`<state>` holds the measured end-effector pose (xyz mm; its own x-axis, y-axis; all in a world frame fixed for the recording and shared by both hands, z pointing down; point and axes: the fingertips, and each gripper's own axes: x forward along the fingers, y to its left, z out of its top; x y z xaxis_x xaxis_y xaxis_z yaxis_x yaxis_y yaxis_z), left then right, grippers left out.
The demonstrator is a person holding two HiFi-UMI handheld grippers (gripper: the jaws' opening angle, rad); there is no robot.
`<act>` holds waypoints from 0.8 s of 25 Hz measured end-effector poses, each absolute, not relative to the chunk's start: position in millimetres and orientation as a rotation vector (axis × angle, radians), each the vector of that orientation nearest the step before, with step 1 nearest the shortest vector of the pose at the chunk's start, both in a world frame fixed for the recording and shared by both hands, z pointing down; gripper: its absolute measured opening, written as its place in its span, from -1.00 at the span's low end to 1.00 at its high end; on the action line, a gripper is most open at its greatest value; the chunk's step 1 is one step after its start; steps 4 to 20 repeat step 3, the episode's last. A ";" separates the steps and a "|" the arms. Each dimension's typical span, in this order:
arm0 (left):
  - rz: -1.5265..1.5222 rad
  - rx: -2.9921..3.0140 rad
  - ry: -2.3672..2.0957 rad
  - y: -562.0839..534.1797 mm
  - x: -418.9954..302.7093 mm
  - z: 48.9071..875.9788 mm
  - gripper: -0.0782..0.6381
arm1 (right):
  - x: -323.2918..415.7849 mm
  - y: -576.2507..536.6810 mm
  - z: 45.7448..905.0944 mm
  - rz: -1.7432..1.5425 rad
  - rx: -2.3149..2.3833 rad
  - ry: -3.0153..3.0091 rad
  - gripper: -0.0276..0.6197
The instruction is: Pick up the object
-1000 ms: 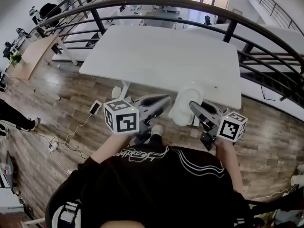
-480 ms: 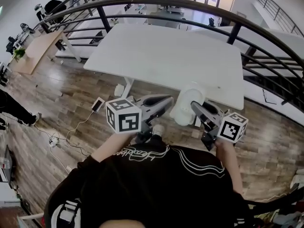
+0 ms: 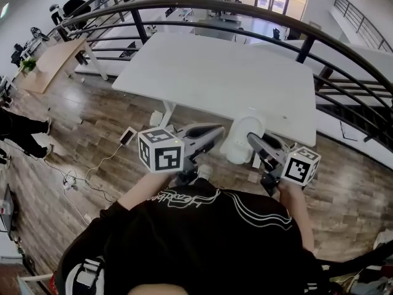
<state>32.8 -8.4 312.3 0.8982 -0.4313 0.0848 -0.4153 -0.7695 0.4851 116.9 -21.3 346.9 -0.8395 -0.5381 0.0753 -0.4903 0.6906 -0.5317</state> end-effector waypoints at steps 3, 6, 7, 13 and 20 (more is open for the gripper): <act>-0.047 2.557 -0.610 -7.1 25.3 313.6 -0.76 | 109.8 -19.4 350.0 -0.846 -0.859 2.809 -0.52; -0.047 2.557 -0.610 -7.1 25.3 313.6 -0.76 | 109.8 -19.4 350.0 -0.846 -0.859 2.809 -0.52; -0.047 2.557 -0.610 -7.1 25.3 313.6 -0.76 | 109.8 -19.4 350.0 -0.846 -0.859 2.809 -0.52; -0.047 2.557 -0.610 -7.1 25.3 313.6 -0.76 | 109.8 -19.4 350.0 -0.846 -0.859 2.809 -0.52; -0.047 2.557 -0.610 -7.1 25.3 313.6 -0.76 | 109.8 -19.4 350.0 -0.846 -0.859 2.809 -0.52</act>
